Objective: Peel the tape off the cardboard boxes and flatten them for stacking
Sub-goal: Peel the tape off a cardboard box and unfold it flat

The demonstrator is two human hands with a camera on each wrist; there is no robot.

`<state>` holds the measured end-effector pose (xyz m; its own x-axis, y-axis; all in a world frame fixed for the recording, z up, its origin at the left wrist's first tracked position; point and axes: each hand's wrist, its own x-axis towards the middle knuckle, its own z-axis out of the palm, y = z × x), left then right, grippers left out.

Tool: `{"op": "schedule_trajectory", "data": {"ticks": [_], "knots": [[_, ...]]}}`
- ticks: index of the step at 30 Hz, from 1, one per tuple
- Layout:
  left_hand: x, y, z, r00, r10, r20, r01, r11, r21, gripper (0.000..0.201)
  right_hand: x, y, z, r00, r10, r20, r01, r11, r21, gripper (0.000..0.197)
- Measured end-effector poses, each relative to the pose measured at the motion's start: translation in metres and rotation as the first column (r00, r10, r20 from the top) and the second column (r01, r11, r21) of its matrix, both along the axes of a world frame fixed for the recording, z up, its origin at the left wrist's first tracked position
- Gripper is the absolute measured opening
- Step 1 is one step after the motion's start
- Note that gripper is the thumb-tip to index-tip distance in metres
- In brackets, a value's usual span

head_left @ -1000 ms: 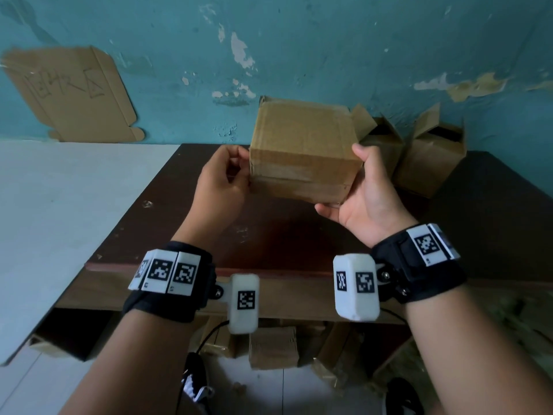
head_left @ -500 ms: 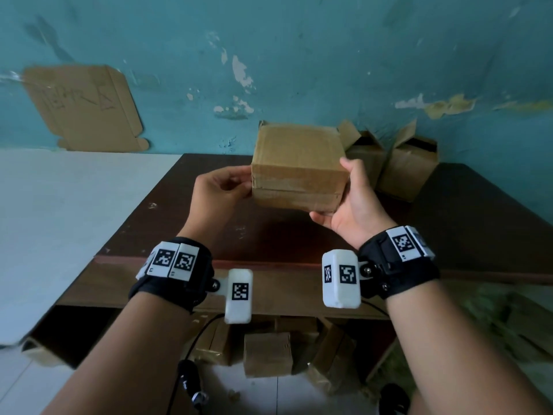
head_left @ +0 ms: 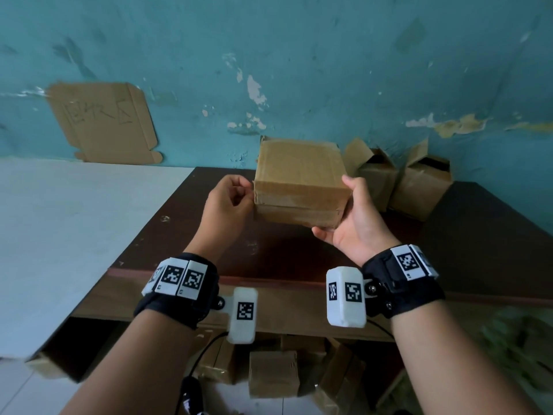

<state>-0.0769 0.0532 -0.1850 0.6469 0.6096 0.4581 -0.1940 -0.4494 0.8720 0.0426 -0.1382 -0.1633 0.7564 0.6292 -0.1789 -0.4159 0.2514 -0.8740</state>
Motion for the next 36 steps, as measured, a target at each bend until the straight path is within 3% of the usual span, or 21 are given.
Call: {"op": "schedule_trajectory", "data": {"ticks": [9, 15, 25, 31, 36], "knots": [[-0.004, -0.002, 0.007, 0.992, -0.126, -0.008, 0.126, 0.992, 0.023, 0.023, 0.004, -0.011, 0.007, 0.994, -0.111, -0.008, 0.111, 0.994, -0.007, 0.057], [-0.008, -0.003, 0.010, 0.993, -0.114, 0.023, 0.113, 0.992, 0.058, 0.035, -0.001, -0.010, 0.012, 0.999, -0.042, 0.025, 0.042, 0.999, -0.020, 0.062], [-0.007, -0.004, 0.013, 0.991, -0.014, 0.136, 0.015, 1.000, -0.003, 0.010, -0.004, -0.009, 0.012, 1.000, -0.016, -0.004, 0.016, 1.000, -0.018, 0.063], [-0.002, -0.003, 0.010, 0.999, 0.045, 0.021, -0.048, 0.983, 0.179, 0.023, -0.003, -0.005, 0.009, 0.999, -0.019, -0.030, 0.019, 1.000, 0.003, 0.064], [-0.006, -0.011, 0.015, 0.997, -0.081, -0.002, 0.081, 0.984, 0.162, 0.023, 0.004, -0.006, 0.010, 0.996, -0.068, -0.062, 0.071, 0.996, 0.051, 0.061]]}}
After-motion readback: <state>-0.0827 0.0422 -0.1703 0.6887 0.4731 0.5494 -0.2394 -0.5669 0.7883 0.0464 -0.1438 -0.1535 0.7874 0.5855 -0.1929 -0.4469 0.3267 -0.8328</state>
